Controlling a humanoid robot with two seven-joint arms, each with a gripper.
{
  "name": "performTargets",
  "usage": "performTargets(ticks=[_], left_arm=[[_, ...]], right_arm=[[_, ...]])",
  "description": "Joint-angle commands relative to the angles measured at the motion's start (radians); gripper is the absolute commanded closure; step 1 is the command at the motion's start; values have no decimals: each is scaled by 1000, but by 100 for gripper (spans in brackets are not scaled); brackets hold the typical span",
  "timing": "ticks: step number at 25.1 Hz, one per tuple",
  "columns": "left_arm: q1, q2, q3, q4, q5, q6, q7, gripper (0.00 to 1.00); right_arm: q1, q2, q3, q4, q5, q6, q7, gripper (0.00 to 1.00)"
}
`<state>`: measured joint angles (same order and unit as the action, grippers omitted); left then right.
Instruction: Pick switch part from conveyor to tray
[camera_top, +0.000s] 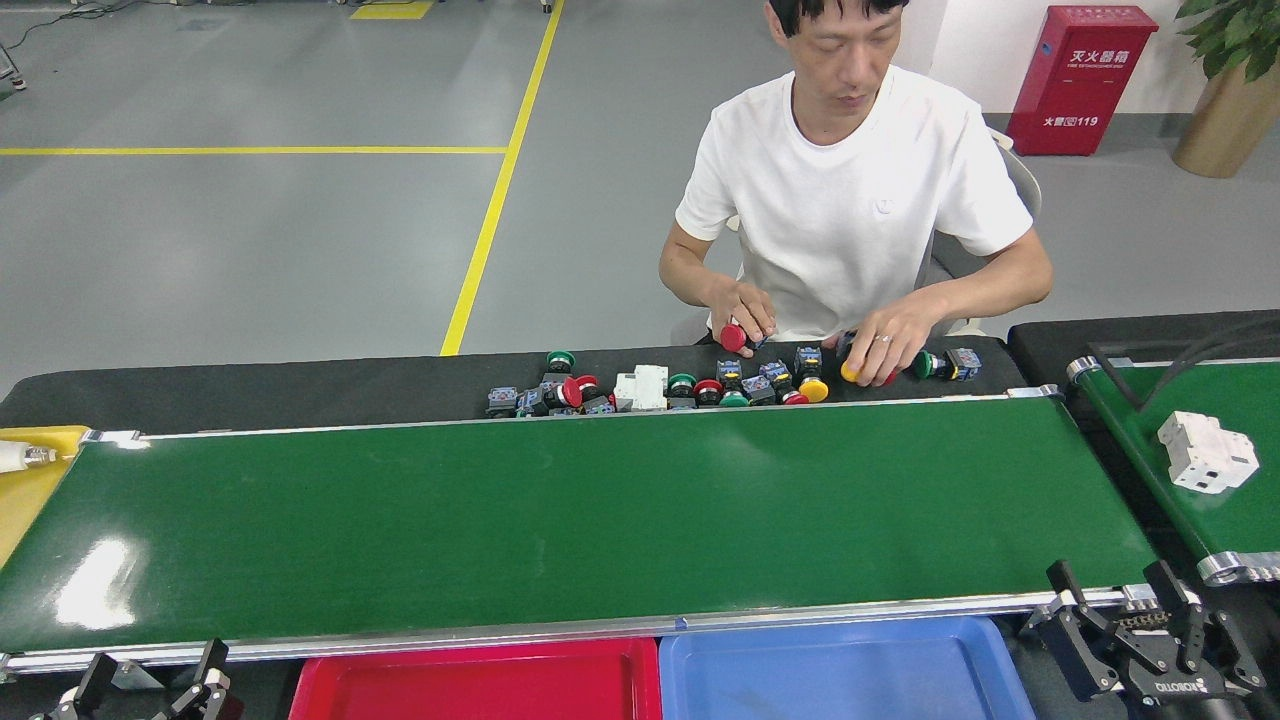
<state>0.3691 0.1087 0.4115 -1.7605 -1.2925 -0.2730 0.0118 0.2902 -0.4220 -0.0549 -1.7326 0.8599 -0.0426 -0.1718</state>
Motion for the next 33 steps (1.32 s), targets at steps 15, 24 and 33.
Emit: performTargets(ticks=[15, 24, 33], left_arm=[[-12, 2, -13, 30, 9, -8, 8, 0], [-6, -18, -19, 16, 6, -38, 8, 0], [-24, 106, -231, 13, 38, 166, 30, 0]], right_arm=[[-13, 8, -8, -9, 2, 4, 17, 0], [-126, 60, 1, 64, 149, 118, 121, 0], [-273, 124, 35, 252, 225, 133, 160, 0]])
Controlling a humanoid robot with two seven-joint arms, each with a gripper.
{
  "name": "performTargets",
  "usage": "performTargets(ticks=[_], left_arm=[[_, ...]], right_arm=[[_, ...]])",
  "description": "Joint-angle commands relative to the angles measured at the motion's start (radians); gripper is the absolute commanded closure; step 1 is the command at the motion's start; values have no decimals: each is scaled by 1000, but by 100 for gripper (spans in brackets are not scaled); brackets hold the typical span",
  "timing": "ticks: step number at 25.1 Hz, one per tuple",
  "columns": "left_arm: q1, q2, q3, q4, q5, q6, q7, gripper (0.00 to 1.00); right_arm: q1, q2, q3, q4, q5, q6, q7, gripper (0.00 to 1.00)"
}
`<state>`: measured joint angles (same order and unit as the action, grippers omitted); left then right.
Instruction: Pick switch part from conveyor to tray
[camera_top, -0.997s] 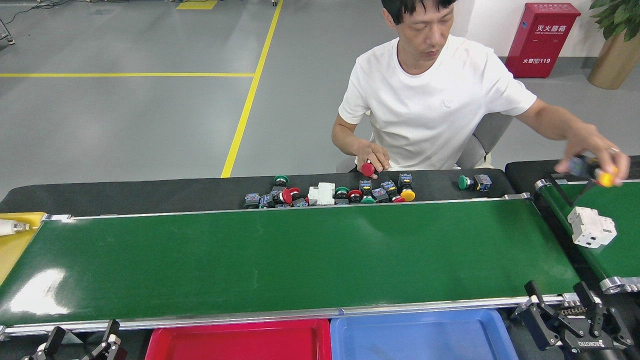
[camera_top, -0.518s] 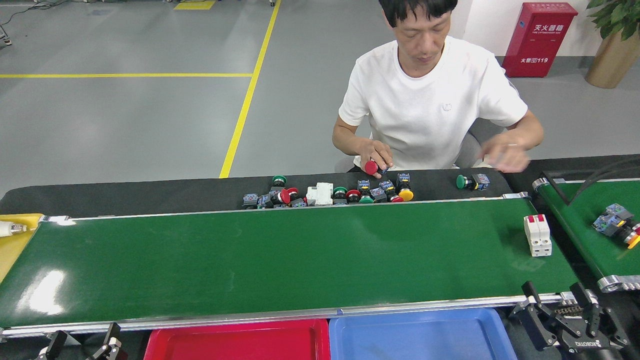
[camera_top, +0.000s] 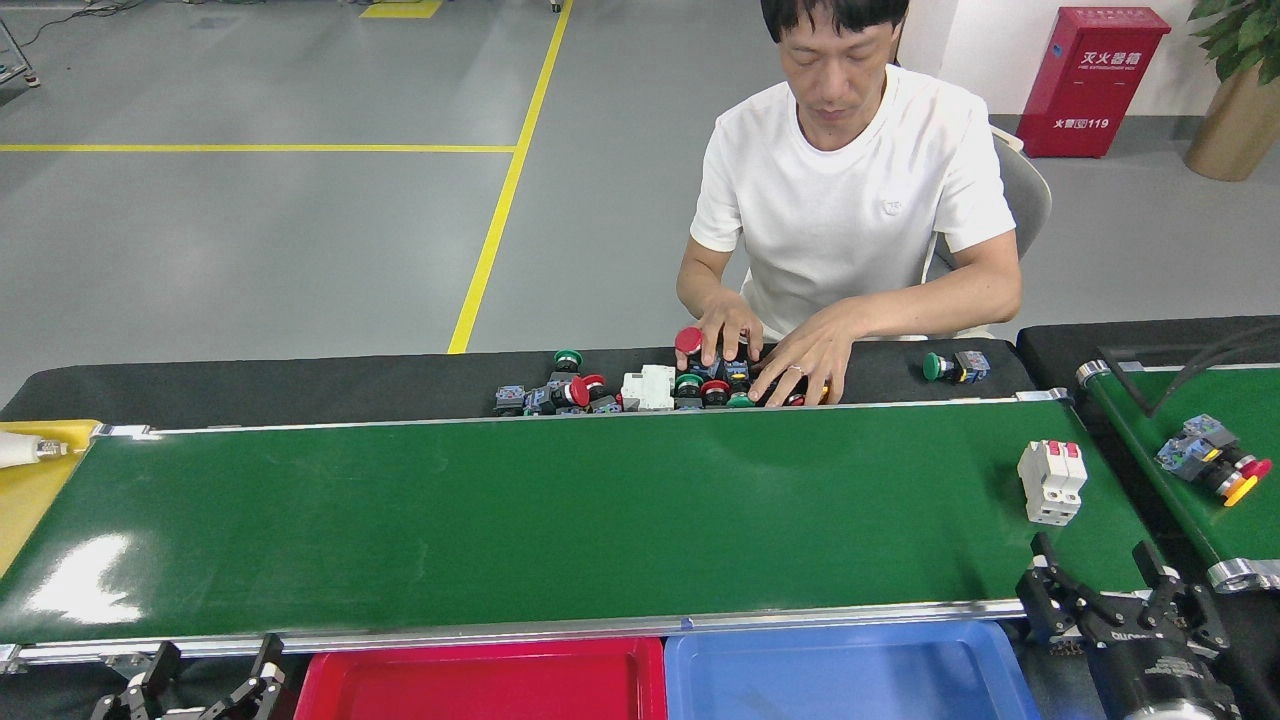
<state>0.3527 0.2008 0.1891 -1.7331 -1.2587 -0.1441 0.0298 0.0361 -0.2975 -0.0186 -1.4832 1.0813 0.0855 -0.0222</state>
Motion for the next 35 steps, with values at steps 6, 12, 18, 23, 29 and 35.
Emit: performTargets(ticks=[6, 12, 18, 23, 29, 35], left_arm=[[-11, 2, -13, -25, 5, 8, 12, 0], [-9, -6, -16, -28, 4, -3, 10, 0], [-9, -17, -5, -36, 1, -2, 10, 0], [0, -18, 16, -37, 1, 1, 10, 0], [26, -38, 50, -42, 2, -2, 10, 0], [54, -37, 105, -42, 2, -3, 10, 0]], right_arm=[[-188, 52, 17, 198, 54, 5, 18, 0], [-344, 72, 92, 346, 52, -3, 19, 36], [-340, 72, 150, 336, 42, -36, 65, 90], [-321, 67, 123, 250, 34, -130, 79, 97], [-44, -51, 72, -131, -126, -461, 199, 93], [166, -65, -50, -198, -162, -871, 194, 92]])
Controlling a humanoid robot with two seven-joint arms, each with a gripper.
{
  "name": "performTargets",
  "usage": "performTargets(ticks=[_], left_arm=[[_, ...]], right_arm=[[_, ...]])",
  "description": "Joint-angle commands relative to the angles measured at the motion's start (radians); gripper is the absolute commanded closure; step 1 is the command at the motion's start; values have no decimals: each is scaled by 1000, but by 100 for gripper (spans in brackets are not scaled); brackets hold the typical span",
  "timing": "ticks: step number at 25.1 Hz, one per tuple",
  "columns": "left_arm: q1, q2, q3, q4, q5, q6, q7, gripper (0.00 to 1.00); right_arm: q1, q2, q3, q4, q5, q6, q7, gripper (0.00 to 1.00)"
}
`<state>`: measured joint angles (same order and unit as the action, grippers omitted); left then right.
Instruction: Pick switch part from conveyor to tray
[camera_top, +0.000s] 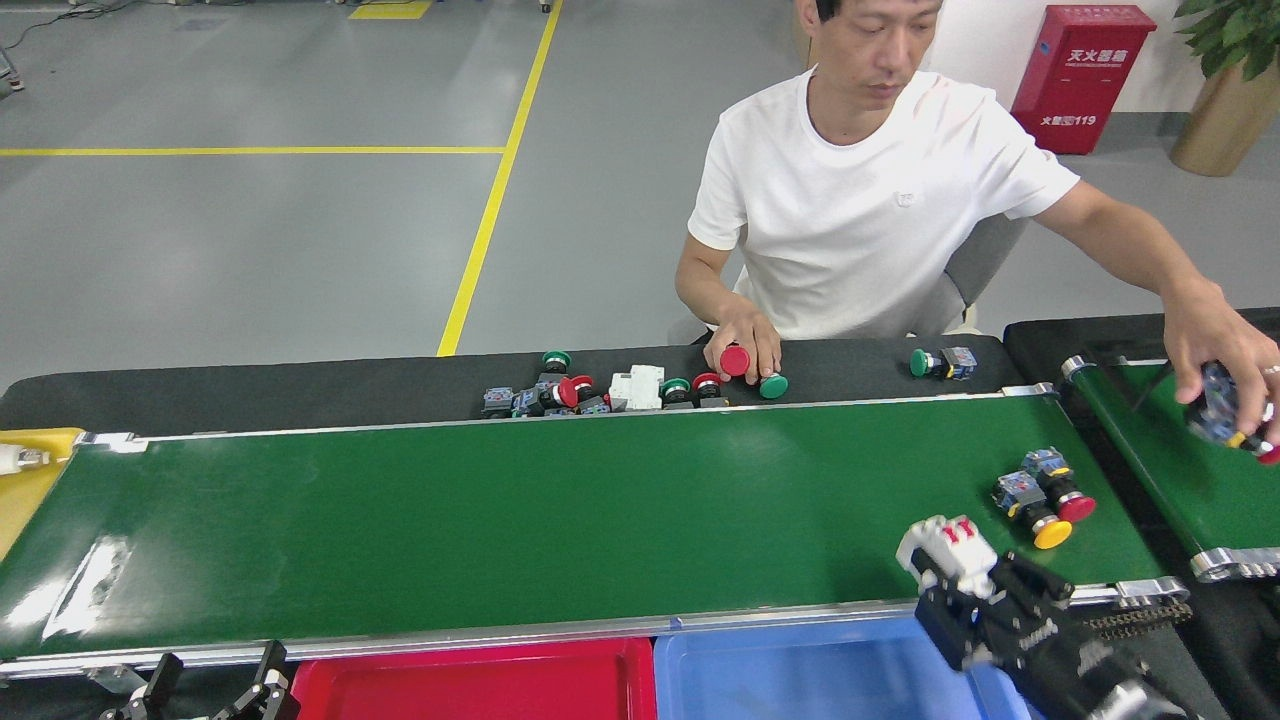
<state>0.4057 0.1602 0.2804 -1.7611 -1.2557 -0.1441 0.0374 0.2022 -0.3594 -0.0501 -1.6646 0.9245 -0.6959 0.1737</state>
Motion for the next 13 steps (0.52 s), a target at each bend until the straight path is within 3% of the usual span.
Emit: performTargets(ticks=[1, 2, 3, 4, 5, 13], left_arm=[[1, 6, 16, -14, -1, -3, 2, 0], [-1, 7, 16, -14, -1, -5, 2, 0], [-2, 2, 13, -14, 1, -5, 2, 0], [-5, 1, 10, -14, -1, -5, 2, 0], [-5, -1, 8, -14, -1, -5, 1, 0], [4, 13, 14, -14, -10, 3, -1, 0]], right_arm=[[17, 0, -20, -17, -6, -89, -2, 90], [34, 2, -20, -17, -6, -89, -2, 87], [48, 3, -22, -17, -6, -89, 0, 76], [54, 10, -30, -15, -6, -89, 1, 49], [59, 19, -45, -12, -9, -89, 1, 0], [51, 45, -129, -10, -16, -89, 0, 0]])
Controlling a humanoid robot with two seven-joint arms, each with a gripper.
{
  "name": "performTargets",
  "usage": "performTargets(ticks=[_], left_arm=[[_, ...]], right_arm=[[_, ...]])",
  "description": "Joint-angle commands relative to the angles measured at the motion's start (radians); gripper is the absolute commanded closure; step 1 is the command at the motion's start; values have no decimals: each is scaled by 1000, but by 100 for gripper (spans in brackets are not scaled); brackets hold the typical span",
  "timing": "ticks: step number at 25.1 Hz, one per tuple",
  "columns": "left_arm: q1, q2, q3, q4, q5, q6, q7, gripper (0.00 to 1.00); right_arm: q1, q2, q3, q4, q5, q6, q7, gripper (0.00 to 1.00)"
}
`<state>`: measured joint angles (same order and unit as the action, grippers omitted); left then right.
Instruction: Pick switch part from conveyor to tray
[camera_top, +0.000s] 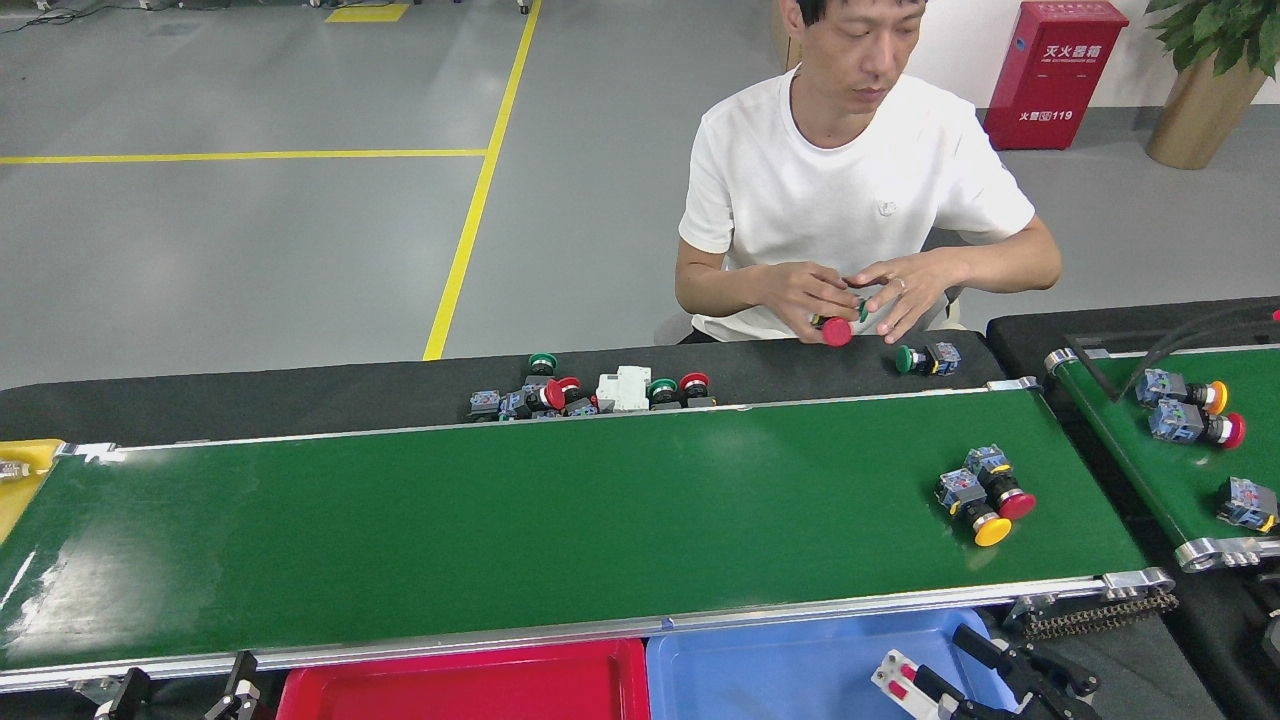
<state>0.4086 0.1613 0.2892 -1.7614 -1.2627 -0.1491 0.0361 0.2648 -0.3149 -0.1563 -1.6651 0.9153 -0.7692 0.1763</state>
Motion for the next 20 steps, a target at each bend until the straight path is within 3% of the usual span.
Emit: performTargets(ticks=[1, 4, 5, 8, 10, 12, 14, 19, 20], left_arm=[[1, 12, 7, -13, -12, 8, -2, 0], [-4, 7, 7, -13, -61, 5, -2, 0], [-5, 6, 7, -13, -63, 3, -2, 0], [-8, 1, 4, -13, -63, 2, -1, 0], [-10, 1, 5, -13, -61, 2, -1, 0], [-11, 0, 5, -13, -63, 2, -1, 0], [-11, 0, 5, -13, -63, 0, -1, 0], [-11, 0, 7, -13, -61, 0, 4, 0], [-11, 0, 7, -13, -61, 0, 4, 0]], right_arm=[[-24, 16, -65, -7, -7, -16, -3, 0], [-91, 123, -167, 1, 2, -1, -3, 1], [-114, 142, -177, 10, 4, 73, -3, 2], [-185, 143, -175, 41, 17, 311, -4, 3], [-200, 148, -172, 61, 79, 400, -17, 7], [-196, 158, -154, 74, 186, 418, -118, 19], [-182, 180, -114, 73, 269, 424, -218, 21], [-85, 197, -65, -15, 286, 415, -241, 17], [-53, 197, -65, -33, 286, 413, -242, 11]])
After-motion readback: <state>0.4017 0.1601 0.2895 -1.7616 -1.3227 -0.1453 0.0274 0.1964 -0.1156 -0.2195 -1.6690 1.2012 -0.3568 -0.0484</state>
